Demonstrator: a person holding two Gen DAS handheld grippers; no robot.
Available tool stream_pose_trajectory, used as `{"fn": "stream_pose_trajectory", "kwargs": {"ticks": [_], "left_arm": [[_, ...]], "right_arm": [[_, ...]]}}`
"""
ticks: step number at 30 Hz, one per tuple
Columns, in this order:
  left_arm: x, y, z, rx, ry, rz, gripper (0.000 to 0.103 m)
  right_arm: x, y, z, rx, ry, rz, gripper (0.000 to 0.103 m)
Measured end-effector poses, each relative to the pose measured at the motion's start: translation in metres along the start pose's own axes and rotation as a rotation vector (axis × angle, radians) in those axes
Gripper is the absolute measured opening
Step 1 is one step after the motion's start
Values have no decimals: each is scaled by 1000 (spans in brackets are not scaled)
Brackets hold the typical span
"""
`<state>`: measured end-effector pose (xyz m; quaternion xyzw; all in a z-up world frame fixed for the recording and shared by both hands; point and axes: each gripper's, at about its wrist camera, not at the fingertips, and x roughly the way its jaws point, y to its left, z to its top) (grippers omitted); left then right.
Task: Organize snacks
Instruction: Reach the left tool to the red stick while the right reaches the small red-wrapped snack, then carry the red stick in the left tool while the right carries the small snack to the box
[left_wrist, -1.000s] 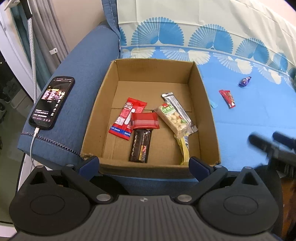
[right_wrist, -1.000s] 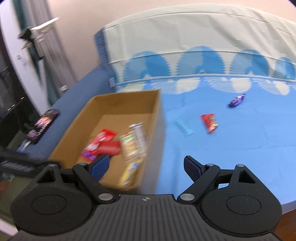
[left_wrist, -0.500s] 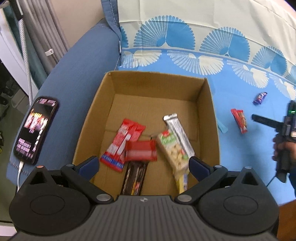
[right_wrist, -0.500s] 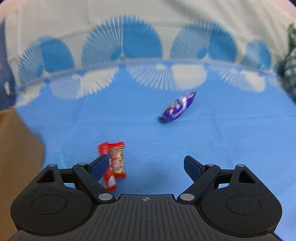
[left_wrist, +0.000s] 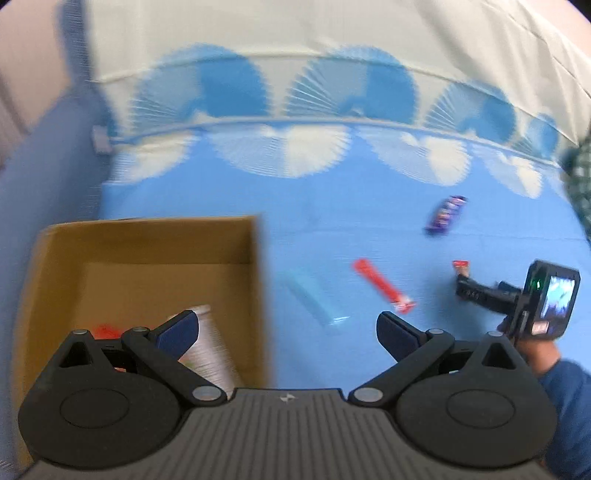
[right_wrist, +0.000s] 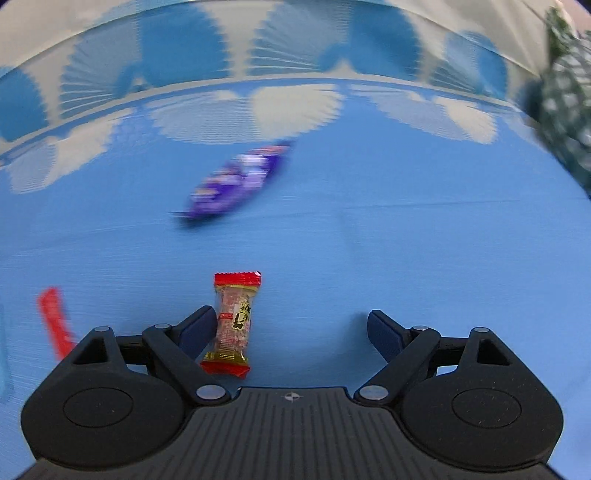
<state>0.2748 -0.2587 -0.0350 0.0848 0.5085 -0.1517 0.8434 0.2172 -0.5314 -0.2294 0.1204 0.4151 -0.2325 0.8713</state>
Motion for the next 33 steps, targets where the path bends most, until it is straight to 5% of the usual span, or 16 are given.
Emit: {"fn": "stream_pose_trajectory", "kwargs": {"ticks": [8,12,14,15,16,17,18,19,26,33], "left_arm": [[156,-83,35,-77,237,-50,102],[218,-91,35,-135,359,-51,96],[225,-92,34,-146,348,-24,88],[221,-94,34,-142,317,-1,78],[218,-97,34,-114,296,17,48],[213,-100,34,-78,274,17,9],[211,-99,34,-75,272,-3,6],[210,-96,33,-89,290,-24,6],[129,-72,11,-70,165,-114,6],[-17,-21,-53,-54,39,-180,6]], "right_arm": [[-9,-21,-8,61,16,132,91],[-3,-12,-13,-43,-15,89,96],[-4,-12,-15,-66,-37,84,96],[-5,-12,-16,-67,-46,81,90],[-6,-12,-17,-70,-56,74,83],[-9,-12,-17,-78,-70,69,58],[-13,-11,-18,-91,-82,78,27],[-17,-9,-19,-104,-82,89,24],[-59,-8,-19,-28,-69,112,23],[-197,-8,-43,40,-165,212,23]]}}
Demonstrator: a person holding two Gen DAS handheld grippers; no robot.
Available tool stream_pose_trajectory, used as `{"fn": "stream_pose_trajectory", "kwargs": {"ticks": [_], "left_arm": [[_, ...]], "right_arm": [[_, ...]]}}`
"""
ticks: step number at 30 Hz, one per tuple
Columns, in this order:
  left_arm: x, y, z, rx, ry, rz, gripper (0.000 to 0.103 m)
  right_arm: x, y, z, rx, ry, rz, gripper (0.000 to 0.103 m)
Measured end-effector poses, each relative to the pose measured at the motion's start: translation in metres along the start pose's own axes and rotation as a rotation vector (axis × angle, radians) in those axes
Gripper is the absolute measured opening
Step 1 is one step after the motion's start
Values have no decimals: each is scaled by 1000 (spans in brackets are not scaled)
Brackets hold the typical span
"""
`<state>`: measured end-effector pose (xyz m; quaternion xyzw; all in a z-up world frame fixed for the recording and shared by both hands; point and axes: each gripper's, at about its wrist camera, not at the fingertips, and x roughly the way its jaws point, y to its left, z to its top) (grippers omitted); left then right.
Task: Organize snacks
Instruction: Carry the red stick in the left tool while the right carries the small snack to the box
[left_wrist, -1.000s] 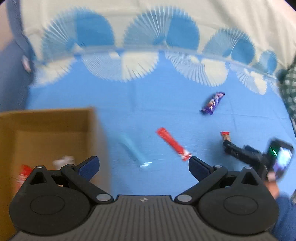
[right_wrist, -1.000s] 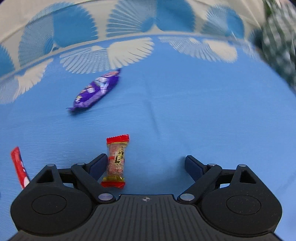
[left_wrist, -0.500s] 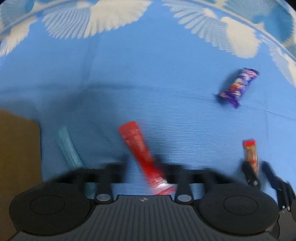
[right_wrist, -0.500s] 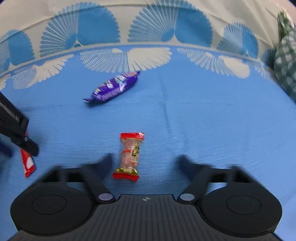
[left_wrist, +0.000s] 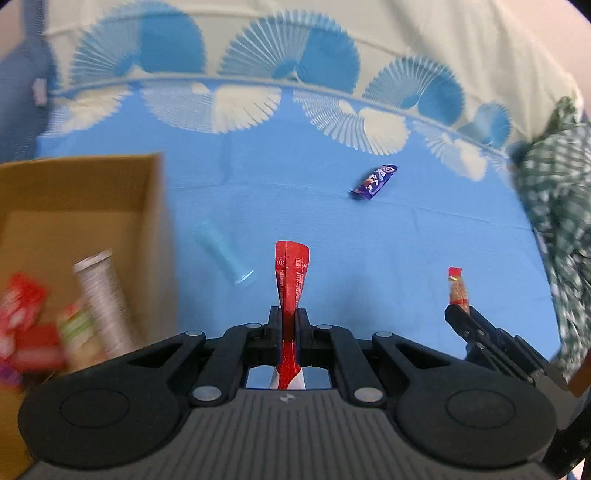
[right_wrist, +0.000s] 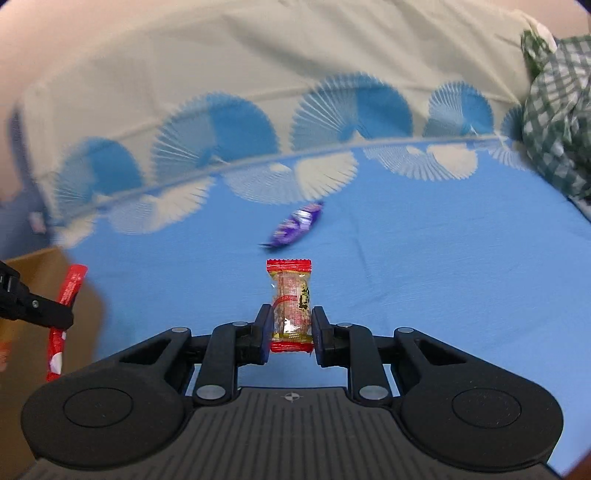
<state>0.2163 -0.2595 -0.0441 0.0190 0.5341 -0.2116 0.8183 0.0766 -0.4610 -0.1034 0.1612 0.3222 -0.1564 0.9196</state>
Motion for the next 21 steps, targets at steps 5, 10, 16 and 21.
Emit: {"fn": "stream_pose_trajectory", "kwargs": {"ticks": [5,10,16,21], "left_arm": [[-93,42,-68,-15,-80,43,6],[-155,88,-121,-67,-128,106,6],[-200,126,-169,-108,-178,164,6],[-218,141,-190,-133,-215,159,6]], "right_arm": [[-99,48,-29,-11,-13,110,23],[-162,96,-63,-6,25,226,23],[-202,143,-93,-83,48,318,23],[-222,160,-99,-117,32,320,23]]}}
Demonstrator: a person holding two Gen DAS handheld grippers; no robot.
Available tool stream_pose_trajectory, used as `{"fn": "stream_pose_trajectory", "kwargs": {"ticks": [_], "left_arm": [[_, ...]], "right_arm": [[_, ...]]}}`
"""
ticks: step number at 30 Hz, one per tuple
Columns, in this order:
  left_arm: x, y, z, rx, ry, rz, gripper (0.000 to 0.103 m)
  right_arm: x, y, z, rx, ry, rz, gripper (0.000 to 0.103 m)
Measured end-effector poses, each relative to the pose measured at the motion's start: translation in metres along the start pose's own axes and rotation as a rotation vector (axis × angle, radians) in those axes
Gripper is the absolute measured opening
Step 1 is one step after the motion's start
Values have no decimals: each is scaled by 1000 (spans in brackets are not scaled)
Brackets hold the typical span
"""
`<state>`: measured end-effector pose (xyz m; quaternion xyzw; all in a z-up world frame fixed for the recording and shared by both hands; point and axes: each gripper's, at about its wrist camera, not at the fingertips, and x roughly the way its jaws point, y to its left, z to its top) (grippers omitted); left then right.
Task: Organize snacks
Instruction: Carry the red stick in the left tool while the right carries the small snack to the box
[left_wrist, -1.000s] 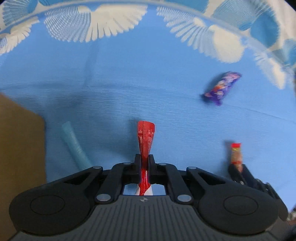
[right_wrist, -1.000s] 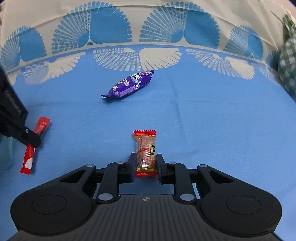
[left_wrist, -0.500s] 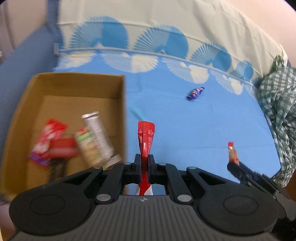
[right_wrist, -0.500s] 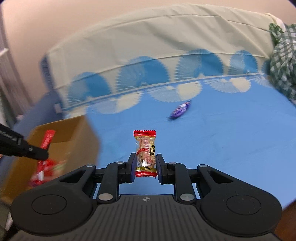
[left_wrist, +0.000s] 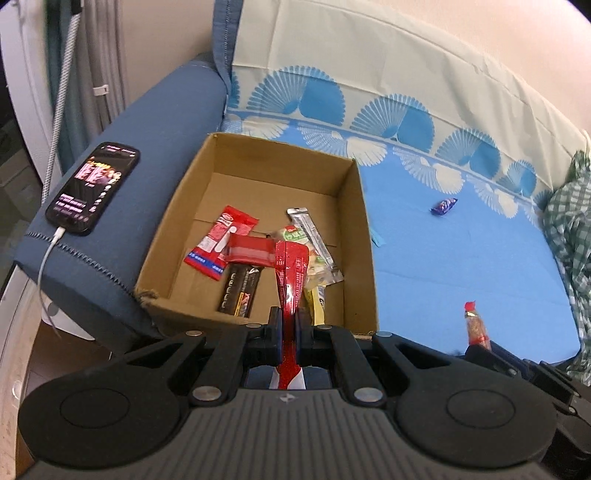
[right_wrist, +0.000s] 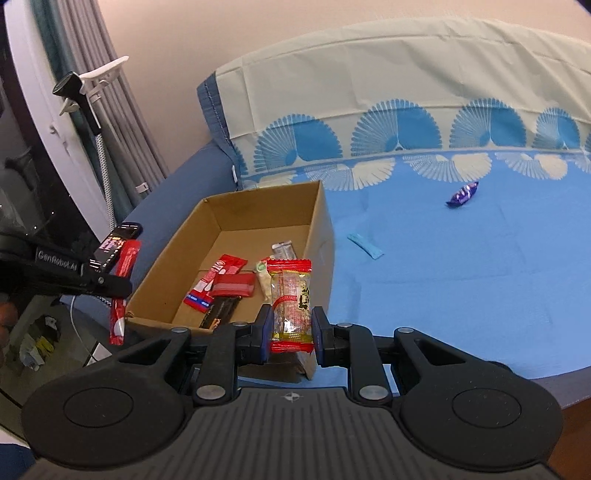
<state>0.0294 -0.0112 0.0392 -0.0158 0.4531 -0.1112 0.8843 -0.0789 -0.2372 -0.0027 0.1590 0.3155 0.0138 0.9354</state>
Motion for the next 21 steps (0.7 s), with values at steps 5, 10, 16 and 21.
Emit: {"fn": "stream_pose_trajectory", "kwargs": {"ticks": [5,10,16,21], "left_arm": [[-8,6,-3,-9,-19,-12,6],[-12,6,-4,-10,-31,-19,6],[-11,8,-4,-13,-28,-14,6],[-9,10,-2,-13,-26,-8,6]], "right_arm": [[-8,14,-1,-32,-12,-7,23],[-7,15,-1,-47,-15,-10,23],[-6,16,-1,-52,-11,-10,23],[-4,15,-1,-54,-5,-13,23]]}}
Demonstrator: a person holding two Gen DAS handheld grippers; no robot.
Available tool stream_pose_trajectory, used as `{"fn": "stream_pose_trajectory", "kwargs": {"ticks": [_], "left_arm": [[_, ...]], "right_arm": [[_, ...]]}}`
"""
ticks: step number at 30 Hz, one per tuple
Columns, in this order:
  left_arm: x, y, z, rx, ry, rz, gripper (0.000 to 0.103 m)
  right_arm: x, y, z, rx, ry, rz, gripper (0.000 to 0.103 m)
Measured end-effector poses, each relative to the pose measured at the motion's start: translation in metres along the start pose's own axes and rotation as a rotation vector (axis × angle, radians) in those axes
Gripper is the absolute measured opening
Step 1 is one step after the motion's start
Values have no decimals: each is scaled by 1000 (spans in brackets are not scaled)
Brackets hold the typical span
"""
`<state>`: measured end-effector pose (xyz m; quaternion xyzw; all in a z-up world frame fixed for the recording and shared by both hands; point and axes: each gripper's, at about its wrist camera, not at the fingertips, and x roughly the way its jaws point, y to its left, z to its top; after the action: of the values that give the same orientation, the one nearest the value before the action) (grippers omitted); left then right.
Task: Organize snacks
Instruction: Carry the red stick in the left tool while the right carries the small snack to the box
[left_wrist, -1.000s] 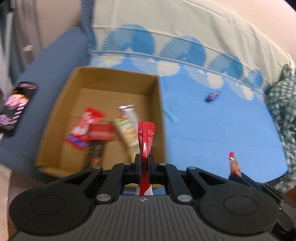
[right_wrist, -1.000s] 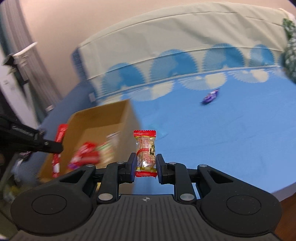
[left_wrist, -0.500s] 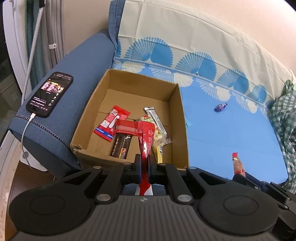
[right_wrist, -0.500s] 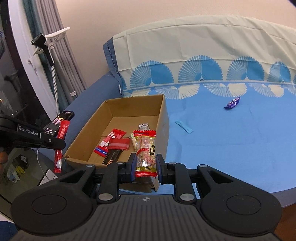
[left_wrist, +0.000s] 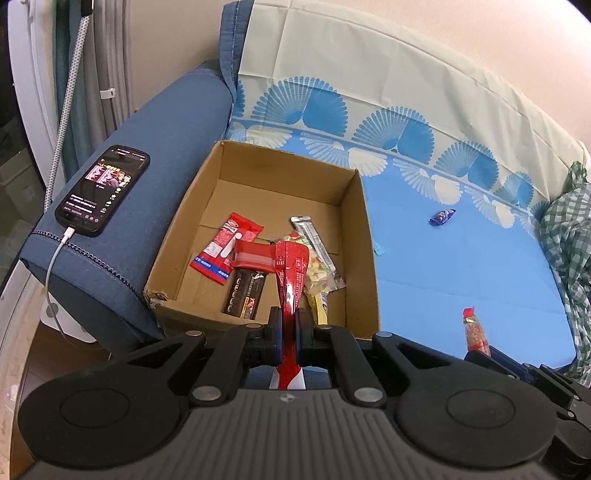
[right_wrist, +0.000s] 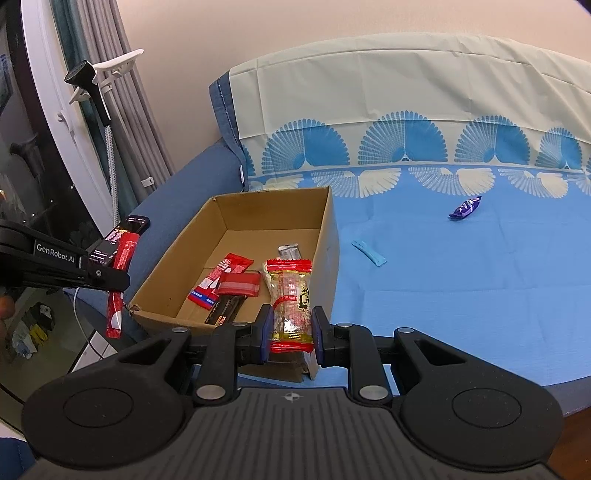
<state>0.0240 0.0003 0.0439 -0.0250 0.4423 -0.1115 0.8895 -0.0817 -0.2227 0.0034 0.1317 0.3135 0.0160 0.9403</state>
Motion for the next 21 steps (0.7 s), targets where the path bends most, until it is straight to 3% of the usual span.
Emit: {"fn": "stream_pose_trajectory", "kwargs": {"ticks": [11,21], "left_arm": [[19,23,25,-35,17,30,6],[67,41,57,-72,76,46,6]], "right_arm": [[23,11,20,-41,8,7,23],[84,33,50,-104,50,34,23]]}}
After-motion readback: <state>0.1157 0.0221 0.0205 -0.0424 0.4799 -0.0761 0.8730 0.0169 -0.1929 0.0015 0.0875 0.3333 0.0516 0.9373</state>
